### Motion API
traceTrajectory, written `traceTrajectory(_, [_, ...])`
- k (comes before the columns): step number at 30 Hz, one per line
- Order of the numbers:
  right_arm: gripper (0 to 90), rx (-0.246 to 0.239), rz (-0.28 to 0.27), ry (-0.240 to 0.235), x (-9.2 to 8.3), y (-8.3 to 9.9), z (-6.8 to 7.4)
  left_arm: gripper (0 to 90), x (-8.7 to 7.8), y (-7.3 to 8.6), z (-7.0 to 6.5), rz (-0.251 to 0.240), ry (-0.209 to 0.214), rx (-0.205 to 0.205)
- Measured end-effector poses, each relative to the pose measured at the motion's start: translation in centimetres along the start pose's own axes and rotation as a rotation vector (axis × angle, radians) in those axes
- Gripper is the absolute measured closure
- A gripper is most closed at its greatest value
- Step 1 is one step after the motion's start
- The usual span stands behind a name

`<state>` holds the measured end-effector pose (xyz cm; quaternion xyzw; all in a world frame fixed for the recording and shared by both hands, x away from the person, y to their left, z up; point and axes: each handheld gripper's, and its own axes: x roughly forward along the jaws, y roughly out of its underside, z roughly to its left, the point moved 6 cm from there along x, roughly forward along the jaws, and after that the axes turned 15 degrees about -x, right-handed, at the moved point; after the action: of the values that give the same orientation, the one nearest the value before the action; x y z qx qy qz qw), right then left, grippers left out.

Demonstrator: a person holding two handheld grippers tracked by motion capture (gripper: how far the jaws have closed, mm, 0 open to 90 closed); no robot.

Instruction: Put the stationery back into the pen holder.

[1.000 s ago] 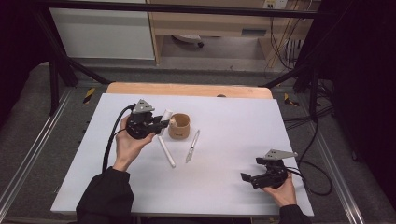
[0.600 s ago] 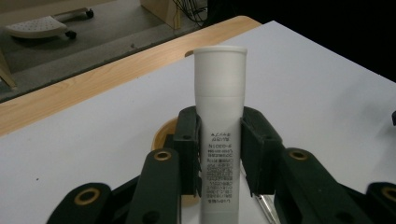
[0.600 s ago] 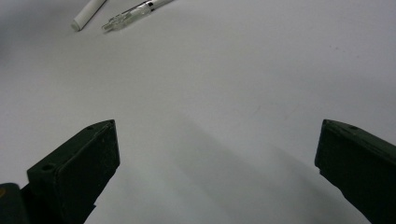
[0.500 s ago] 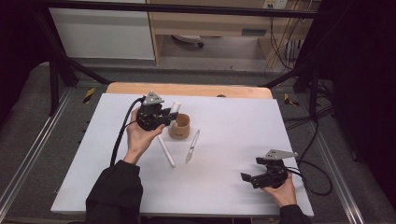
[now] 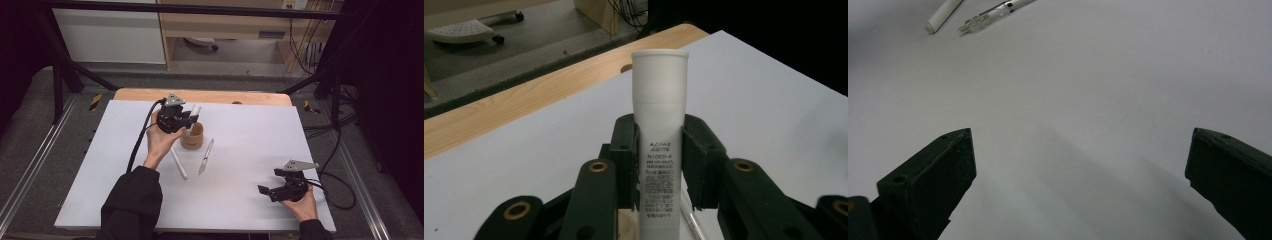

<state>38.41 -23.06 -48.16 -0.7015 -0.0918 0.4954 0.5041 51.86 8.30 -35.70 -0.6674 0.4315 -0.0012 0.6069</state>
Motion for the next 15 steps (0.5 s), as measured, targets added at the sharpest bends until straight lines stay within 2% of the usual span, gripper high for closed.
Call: traceTrajectory(15, [0.5, 0.001, -0.001, -0.002, 0.0, 0.0, 0.0, 69.3, 3.3, 0.5, 0.9, 0.03, -0.022, -0.007])
